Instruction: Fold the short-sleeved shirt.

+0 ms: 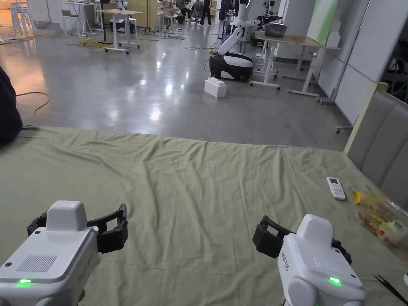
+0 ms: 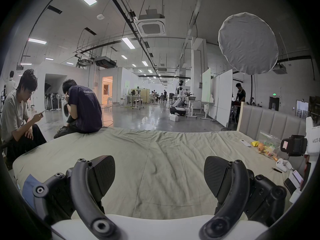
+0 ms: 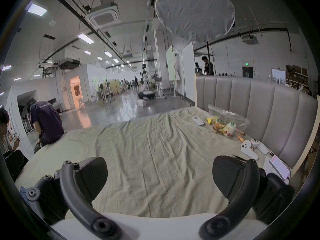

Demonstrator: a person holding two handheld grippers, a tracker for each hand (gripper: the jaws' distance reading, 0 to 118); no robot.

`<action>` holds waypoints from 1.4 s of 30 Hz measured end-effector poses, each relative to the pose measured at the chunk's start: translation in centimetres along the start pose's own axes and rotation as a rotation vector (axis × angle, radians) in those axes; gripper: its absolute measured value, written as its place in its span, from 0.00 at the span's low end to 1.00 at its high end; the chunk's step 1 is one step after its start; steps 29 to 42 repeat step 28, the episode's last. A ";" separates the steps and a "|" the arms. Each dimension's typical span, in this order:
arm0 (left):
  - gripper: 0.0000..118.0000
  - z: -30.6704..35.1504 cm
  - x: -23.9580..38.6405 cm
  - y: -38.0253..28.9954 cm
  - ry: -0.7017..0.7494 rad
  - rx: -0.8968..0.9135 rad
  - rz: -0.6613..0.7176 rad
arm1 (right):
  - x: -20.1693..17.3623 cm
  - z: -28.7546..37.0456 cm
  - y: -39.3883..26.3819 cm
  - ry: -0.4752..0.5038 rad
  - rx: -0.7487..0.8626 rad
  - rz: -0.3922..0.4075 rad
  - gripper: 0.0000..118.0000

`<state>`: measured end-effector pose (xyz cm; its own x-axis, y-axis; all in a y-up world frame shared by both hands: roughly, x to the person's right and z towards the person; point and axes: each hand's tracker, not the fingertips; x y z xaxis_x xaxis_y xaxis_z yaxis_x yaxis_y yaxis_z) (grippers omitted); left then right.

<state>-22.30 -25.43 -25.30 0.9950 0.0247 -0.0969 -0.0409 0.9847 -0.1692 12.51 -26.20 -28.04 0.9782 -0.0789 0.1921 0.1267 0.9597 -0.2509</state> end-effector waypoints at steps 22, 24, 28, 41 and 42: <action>0.88 -0.8 0.2 -0.1 0.021 0.084 -0.042 | -0.5 0.5 -0.2 0.063 0.134 0.187 1.00; 0.88 -0.8 0.2 -0.1 0.023 0.084 -0.052 | -0.5 0.6 -0.2 0.061 0.136 0.182 1.00; 0.88 -0.9 0.1 -0.1 0.029 0.087 -0.058 | -0.3 0.9 0.1 0.072 0.179 0.185 1.00; 0.88 -0.9 0.1 -0.1 0.029 0.087 -0.058 | -0.3 0.9 0.1 0.072 0.179 0.185 1.00; 0.88 -0.9 0.1 -0.1 0.029 0.087 -0.058 | -0.3 0.9 0.1 0.072 0.179 0.185 1.00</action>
